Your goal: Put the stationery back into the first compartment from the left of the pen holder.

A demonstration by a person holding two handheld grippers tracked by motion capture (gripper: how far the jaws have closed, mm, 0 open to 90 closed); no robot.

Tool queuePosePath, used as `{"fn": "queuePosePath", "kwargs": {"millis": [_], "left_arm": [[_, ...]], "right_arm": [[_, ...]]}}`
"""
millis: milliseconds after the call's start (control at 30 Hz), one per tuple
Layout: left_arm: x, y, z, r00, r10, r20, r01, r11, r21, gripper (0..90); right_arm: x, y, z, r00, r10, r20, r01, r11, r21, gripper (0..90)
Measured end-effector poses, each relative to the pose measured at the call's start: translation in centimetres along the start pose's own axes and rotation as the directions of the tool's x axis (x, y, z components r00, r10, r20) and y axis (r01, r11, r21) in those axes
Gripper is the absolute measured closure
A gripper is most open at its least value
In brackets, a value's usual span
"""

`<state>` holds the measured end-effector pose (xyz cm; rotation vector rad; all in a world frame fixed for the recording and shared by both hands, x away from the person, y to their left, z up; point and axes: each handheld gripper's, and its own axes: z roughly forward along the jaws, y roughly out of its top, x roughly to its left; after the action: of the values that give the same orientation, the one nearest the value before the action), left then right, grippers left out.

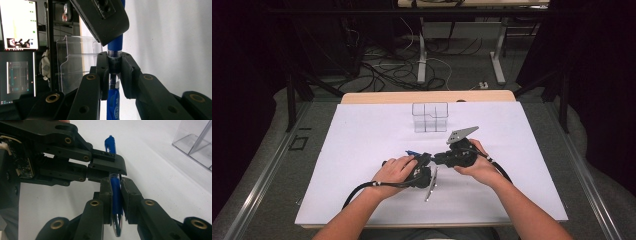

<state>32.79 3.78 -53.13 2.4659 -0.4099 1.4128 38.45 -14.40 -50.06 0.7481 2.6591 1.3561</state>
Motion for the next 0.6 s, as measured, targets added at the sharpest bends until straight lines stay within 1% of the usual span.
{"fn": "queuePosePath", "kwargs": {"millis": [33, 67, 133, 167, 200, 233, 267, 333, 367, 400, 433, 467, 500, 533, 567, 600], "left_arm": [[0.0, 0.0, 0.0, 1.0000, -0.003, 0.006, 0.003, 0.9999, 0.010, 78.8], [0.1, -0.1, 0.1, 0.9999, 0.007, 0.008, -0.007, 0.9999, 0.014, 78.8], [0.0, -0.4, 0.2, 1.0000, -0.003, 0.003, 0.002, 0.9996, 0.027, 78.8], [-0.1, -0.5, 0.4, 0.9996, -0.027, 0.002, 0.027, 0.9994, 0.019, 78.8], [0.1, -0.6, 0.4, 0.9999, -0.016, 0.003, 0.015, 0.9992, 0.036, 78.8], [0.2, -0.8, 0.4, 0.9997, -0.025, 0.004, 0.025, 0.9989, 0.040, 78.9], [0.4, -0.9, 0.4, 0.9997, -0.024, 0.004, 0.024, 0.9988, 0.042, 78.8], [0.5, -1.1, 0.5, 0.9987, -0.051, 0.002, 0.051, 0.9981, 0.033, 78.8], [0.6, -1.2, 0.6, 0.9984, -0.055, 0.009, 0.055, 0.9979, 0.033, 78.9], [0.7, -1.4, 0.7, 0.9976, -0.068, 0.012, 0.067, 0.9971, 0.035, 78.9], [1.0, -1.5, 0.6, 0.9990, -0.042, 0.012, 0.041, 0.9971, 0.065, 78.9], [0.9, -1.6, 0.7, 0.9975, -0.069, 0.012, 0.069, 0.9960, 0.057, 78.9], [1.0, -1.8, 0.9, 0.9959, -0.089, 0.016, 0.088, 0.9948, 0.051, 78.9], [1.2, -1.9, 0.8, 0.9960, -0.089, 0.012, 0.088, 0.9943, 0.060, 78.9], [1.3, -2.0, 0.9, 0.9952, -0.096, 0.018, 0.095, 0.9933, 0.066, 78.9], [1.4, -2.1, 0.9, 0.9938, -0.110, 0.015, 0.109, 0.9917, 0.069, 78.8]], "right_arm": [[0.0, 0.0, 0.0, 1.0000, 0.001, 0.000, -0.001, 1.000, -0.002, 78.2], [0.0, 0.0, -0.1, 1.0000, 0.003, -0.005, -0.003, 1.000, 0.004, 76.5], [0.0, 0.0, -0.1, 1.0000, 0.001, 0.000, -0.001, 1.000, -0.017, 73.2], [0.0, 0.0, -0.2, 0.9999, 0.004, 0.013, -0.004, 1.000, -0.022, 72.0], [-0.1, 0.0, -0.3, 0.9999, -0.004, 0.015, 0.005, 1.000, -0.023, 71.1], [-0.1, 0.0, -0.3, 0.9998, 0.001, 0.019, 0.000, 0.999, -0.045, 70.0], [-0.2, 0.0, -0.5, 0.9998, 0.004, 0.021, -0.004, 0.999, -0.031, 68.8], [-0.3, 0.0, -0.6, 0.9996, 0.000, 0.029, 0.001, 0.999, -0.037, 66.1], [-0.4, -0.1, -0.6, 0.9993, -0.003, 0.038, 0.005, 0.999, -0.039, 65.1], [-0.4, -0.1, -0.7, 0.9990, -0.002, 0.046, 0.004, 0.999, -0.039, 64.5], [-0.5, -0.2, -0.7, 0.9990, -0.004, 0.044, 0.006, 0.999, -0.036, 64.4], [-0.4, -0.2, -0.7, 0.9989, 0.001, 0.046, 0.001, 0.999, -0.040, 63.8], [-0.5, -0.3, -0.7, 0.9989, -0.007, 0.047, 0.009, 0.999, -0.039, 62.6], [-0.5, -0.3, -0.8, 0.9990, -0.007, 0.043, 0.008, 1.000, -0.030, 61.0], [-0.6, -0.4, -0.7, 0.9988, -0.009, 0.049, 0.011, 0.999, -0.041, 58.8], [-0.6, -0.5, -0.7, 0.9984, -0.007, 0.057, 0.009, 0.999, -0.037, 56.5]]}}
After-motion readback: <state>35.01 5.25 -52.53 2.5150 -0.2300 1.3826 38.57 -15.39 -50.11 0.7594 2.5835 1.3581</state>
